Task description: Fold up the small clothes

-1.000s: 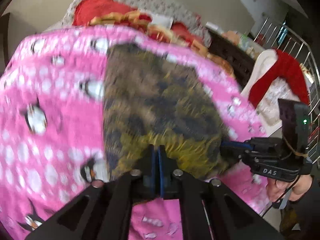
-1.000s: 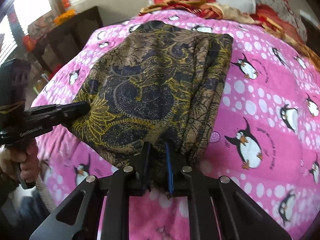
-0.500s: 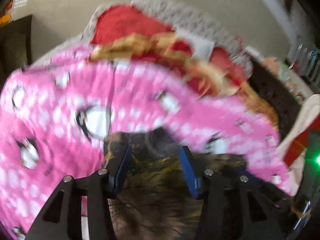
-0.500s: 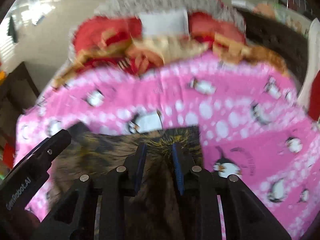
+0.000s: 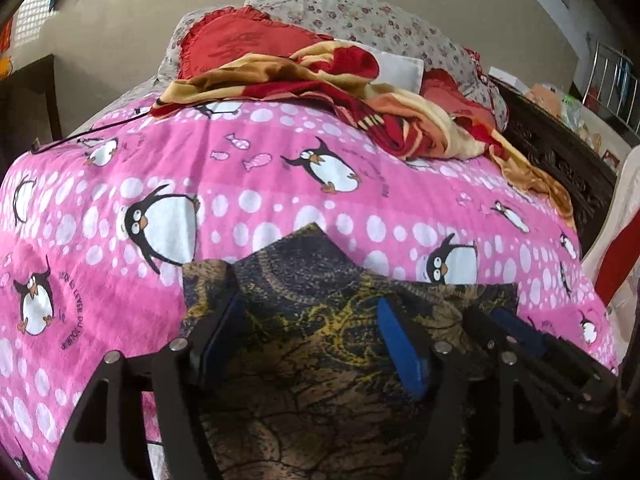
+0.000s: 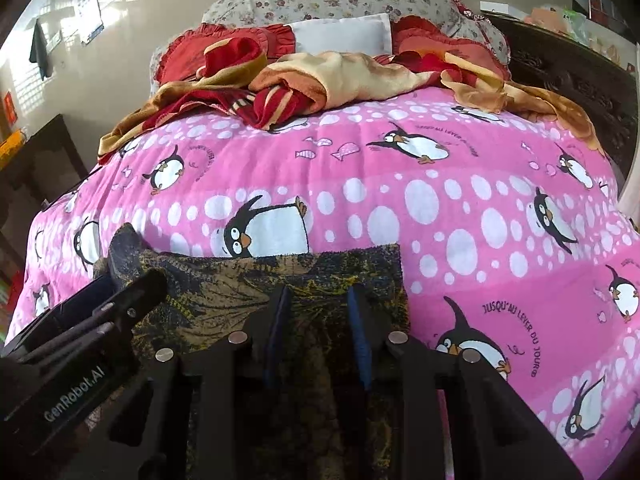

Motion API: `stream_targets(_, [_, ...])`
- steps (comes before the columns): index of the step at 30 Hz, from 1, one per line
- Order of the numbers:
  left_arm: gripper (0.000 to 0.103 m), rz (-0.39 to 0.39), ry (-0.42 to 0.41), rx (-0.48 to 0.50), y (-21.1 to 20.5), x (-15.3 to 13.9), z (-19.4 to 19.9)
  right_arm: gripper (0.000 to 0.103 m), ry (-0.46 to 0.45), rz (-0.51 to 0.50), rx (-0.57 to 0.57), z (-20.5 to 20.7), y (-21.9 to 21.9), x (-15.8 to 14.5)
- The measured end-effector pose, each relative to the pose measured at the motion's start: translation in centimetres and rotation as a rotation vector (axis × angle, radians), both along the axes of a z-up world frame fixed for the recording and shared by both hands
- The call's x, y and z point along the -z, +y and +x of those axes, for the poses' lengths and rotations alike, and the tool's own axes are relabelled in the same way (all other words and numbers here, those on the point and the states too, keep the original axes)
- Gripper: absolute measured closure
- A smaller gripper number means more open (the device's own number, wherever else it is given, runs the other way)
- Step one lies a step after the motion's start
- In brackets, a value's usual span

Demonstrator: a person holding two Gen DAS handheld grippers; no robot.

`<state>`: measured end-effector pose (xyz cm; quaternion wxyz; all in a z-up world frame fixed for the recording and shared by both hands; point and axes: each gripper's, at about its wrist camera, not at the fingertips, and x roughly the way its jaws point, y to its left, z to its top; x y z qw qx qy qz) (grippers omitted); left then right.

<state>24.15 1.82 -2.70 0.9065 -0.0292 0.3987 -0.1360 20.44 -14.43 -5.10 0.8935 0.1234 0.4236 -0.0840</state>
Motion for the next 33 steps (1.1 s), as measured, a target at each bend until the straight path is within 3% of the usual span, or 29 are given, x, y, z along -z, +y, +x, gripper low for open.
stream_targets(14, [0.028, 0.071, -0.016, -0.013, -0.72, 0.0, -0.06, 0.077, -0.005, 0.001, 0.008, -0.11, 0.01, 0.03])
stream_targets(33, [0.028, 0.085, -0.01, -0.024, -0.86, 0.2, 0.11, 0.078, 0.015, -0.04, 0.013, 0.28, 0.58, 0.06])
